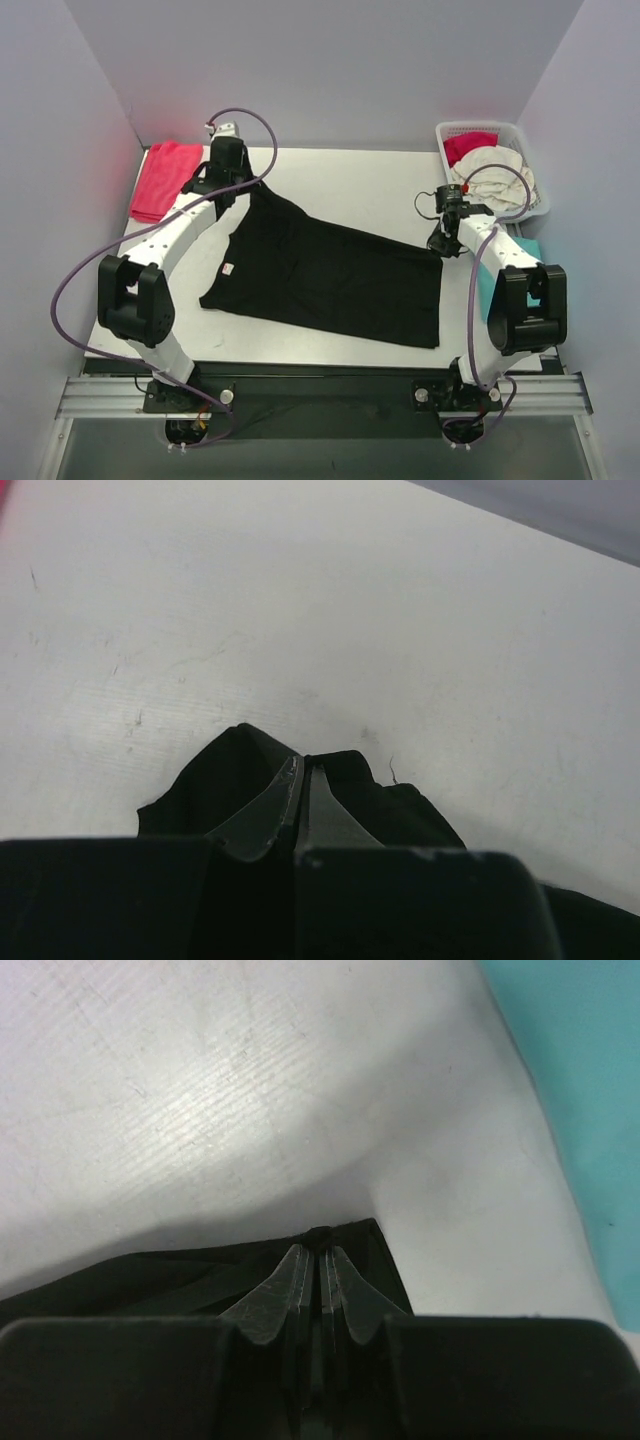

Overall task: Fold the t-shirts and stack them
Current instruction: Fold the other side of the tshirt into a rectangle

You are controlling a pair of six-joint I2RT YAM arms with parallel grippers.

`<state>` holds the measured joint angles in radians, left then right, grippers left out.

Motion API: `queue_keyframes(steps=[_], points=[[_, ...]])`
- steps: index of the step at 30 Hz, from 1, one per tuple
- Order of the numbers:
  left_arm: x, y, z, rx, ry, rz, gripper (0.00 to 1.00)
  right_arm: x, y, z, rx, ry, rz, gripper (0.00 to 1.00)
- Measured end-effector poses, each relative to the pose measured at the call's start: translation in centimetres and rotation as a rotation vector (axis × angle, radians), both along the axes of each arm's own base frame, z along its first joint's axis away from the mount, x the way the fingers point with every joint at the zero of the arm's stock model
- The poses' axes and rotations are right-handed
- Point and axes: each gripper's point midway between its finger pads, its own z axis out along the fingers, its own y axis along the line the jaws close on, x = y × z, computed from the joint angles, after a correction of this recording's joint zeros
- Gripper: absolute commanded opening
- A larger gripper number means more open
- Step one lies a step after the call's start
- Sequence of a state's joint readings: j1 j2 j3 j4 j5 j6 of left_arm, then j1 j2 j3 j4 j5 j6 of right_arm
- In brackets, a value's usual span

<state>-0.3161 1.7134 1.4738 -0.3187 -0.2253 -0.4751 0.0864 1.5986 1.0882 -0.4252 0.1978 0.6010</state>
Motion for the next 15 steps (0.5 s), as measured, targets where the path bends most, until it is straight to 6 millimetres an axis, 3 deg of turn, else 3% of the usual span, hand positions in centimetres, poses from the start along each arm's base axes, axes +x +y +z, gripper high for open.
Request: queue_keyframes(steps=[9,15], points=[[-5.1,2.1,-3.1,0.016,0.068,0.043,0.00,-2.9,0.2,0.0,0.001,0.000,0.012,0.00],[-7.3,3.5,-2.7,0.011,0.054,0.091,0.00,-4.5,0.3,0.3,0.005,-0.023,0.015,0.00]])
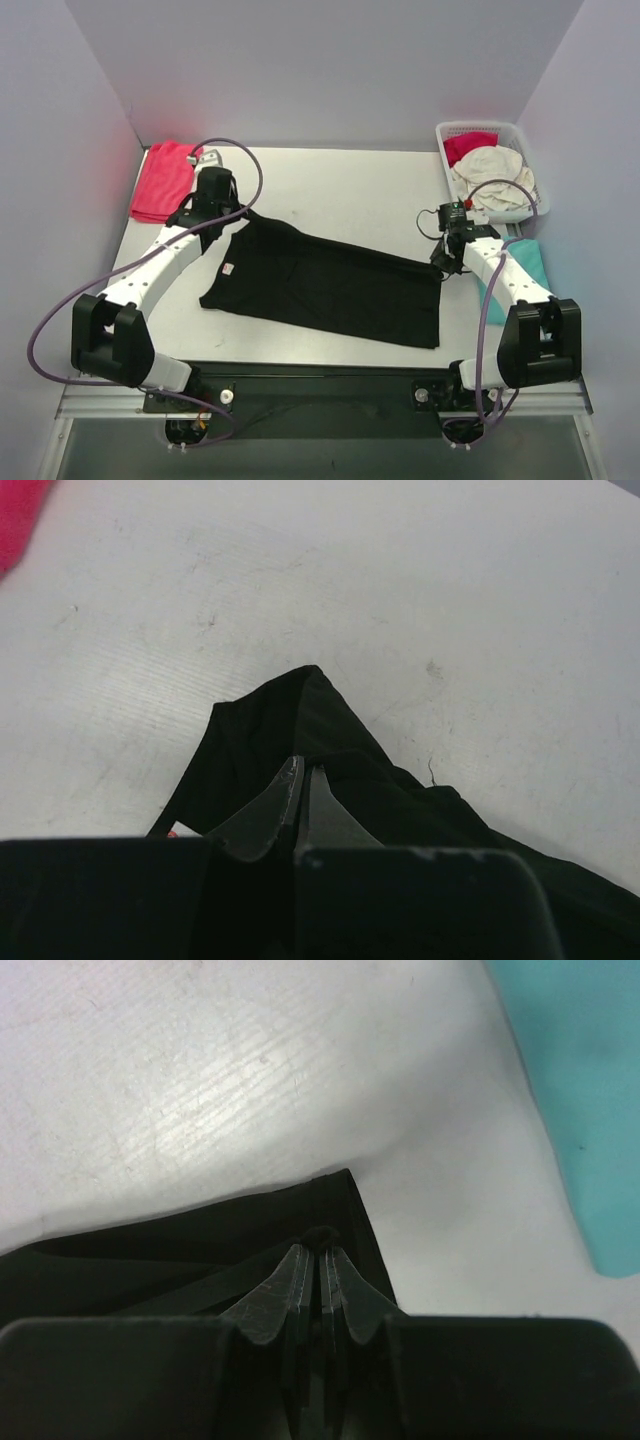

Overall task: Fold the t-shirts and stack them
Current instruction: Fold the other side of the tshirt into a rectangle

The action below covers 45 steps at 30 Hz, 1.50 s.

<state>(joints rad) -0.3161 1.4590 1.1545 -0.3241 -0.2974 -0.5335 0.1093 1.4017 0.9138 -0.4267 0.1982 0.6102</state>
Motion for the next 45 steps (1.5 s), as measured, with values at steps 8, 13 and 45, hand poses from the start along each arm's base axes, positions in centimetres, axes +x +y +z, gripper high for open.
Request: queue_keyframes(steps=[8,13,45], points=[[-3.8,1.4,-2.3,-0.017,0.028,0.063,0.00,-2.8,0.8,-2.5,-0.001,0.059,0.022,0.00],[-6.4,1.8,-6.8,-0.011,0.125,0.092,0.00,-4.5,1.2,-4.1,-0.005,0.100,0.029,0.00],[-9.3,-1.2,-10.2,-0.071,0.141,0.019,0.53,-4.6,4.3,-0.4,0.004,-0.047,0.075,0.45]])
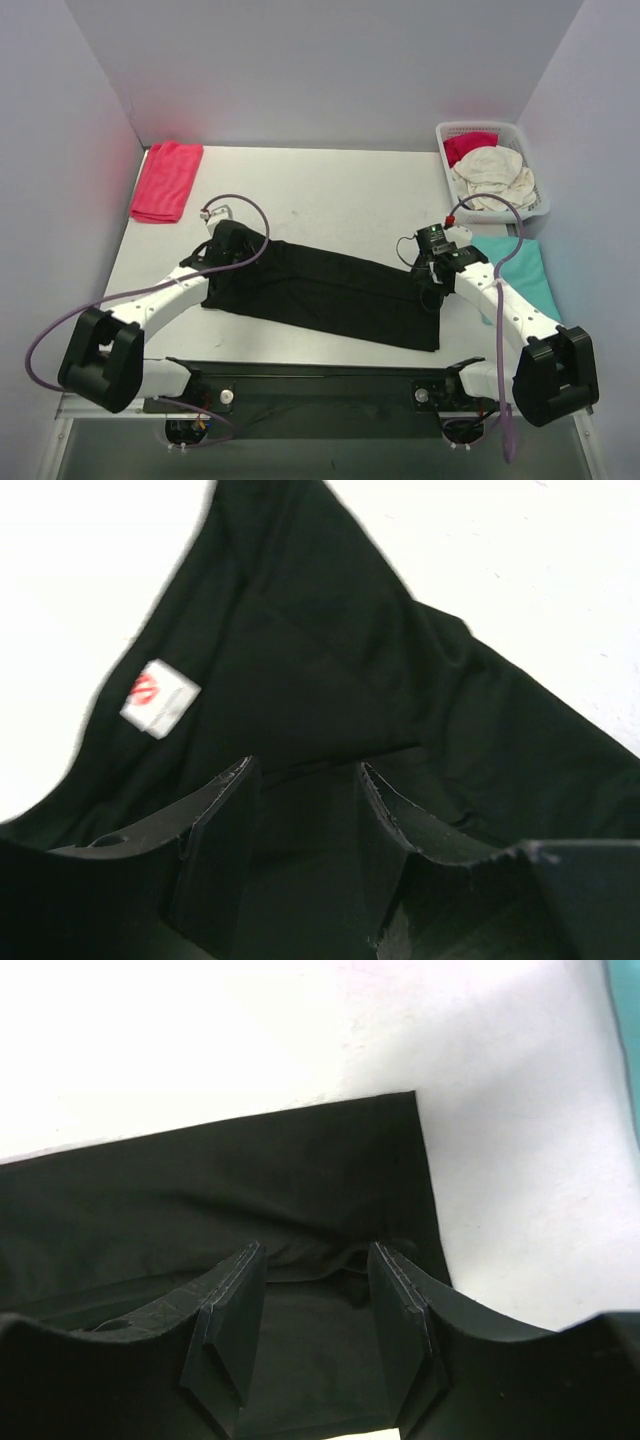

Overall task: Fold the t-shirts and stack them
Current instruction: Fold the other side of the tshirt into a rectangle

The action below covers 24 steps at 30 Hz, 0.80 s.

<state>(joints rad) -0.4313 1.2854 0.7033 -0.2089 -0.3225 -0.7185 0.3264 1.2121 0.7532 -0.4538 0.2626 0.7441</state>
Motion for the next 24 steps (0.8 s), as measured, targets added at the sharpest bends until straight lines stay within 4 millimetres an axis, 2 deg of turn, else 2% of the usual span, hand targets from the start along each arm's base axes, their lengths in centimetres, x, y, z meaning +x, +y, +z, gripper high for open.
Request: queue_keyframes(steps=[5,10,16,21,24], points=[[2.4,-3.3,-1.3,-0.038,0.033,-0.114,0.52,0.3,0.9,-0.2,-0.004,0.011,0.021,0.45],[3.5,-5.4,-2.8,-0.067,0.068,-0.181,0.52,0.2,1.1,-0.4,-0.007,0.018,0.027,0.45],[3.6,-6.8,-4.1,-0.099,0.095,-0.235,0.52,0.2,1.1,-0.4,-0.011,0.017,0.026,0.45],[3.1,-7.7,-4.2,-0.116,0.106,-0.268,0.44,0.2,1.0,-0.4,-0.013,0.016,0.024,0.45],[2.7,-8.1,-4.2,-0.121,0.115,-0.284,0.35,0.2,1.0,-0.3,-0.016,0.015,0.024,0.44]])
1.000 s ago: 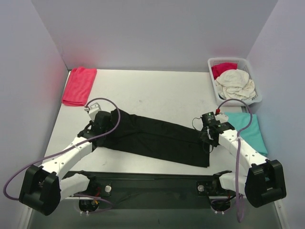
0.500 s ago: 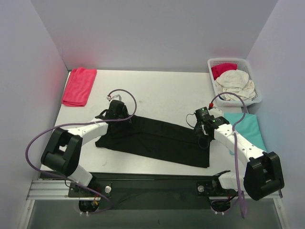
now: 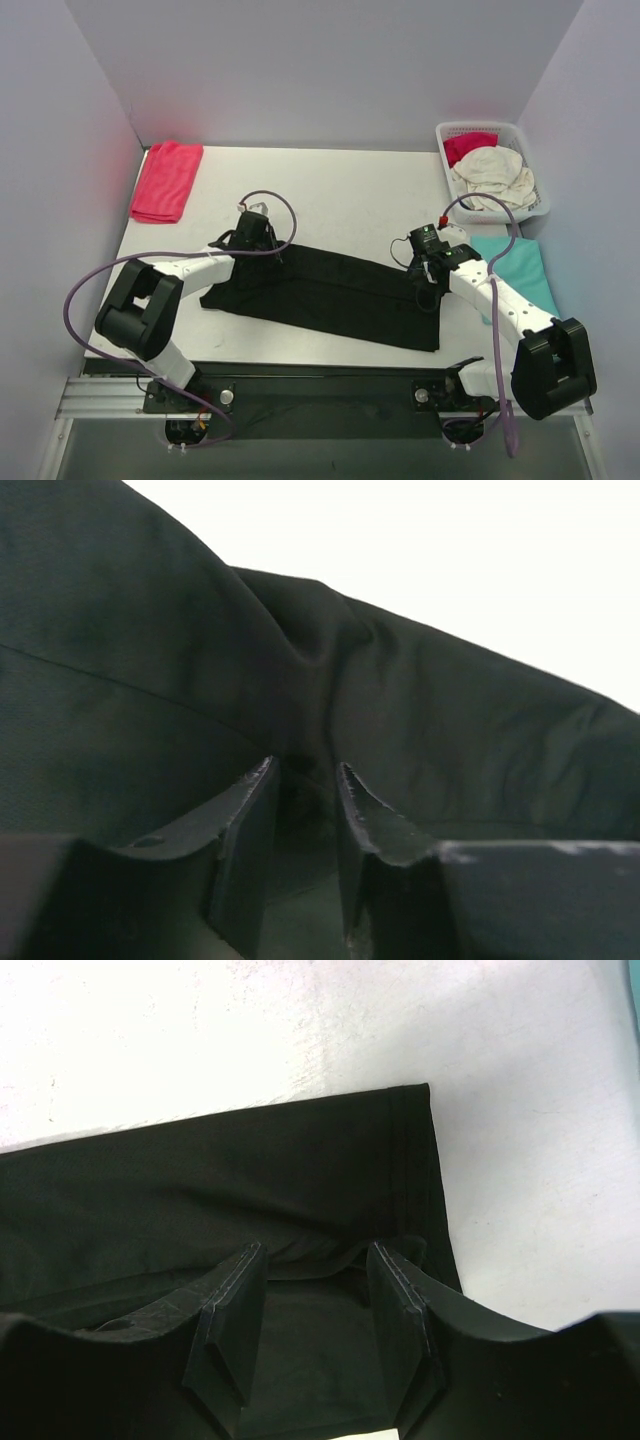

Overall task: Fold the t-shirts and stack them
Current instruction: Fold the other side of the tshirt into a rectangle

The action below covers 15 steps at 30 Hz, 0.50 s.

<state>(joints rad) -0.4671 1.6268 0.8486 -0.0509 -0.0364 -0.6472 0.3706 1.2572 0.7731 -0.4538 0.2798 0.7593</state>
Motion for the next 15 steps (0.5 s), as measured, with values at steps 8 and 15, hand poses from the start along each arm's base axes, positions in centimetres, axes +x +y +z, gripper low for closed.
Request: queue_keyframes(steps=[8,15], points=[[-1.6,-0.6,0.3,-0.003,0.002,-0.031,0.13,0.0,0.0,0.0,-0.003,-0.001,0.002,0.44],[-3.3,-0.2,0.3,0.023,0.014,-0.041,0.00,-0.2,-0.1,-0.2,-0.006,0.005,0.001,0.44]])
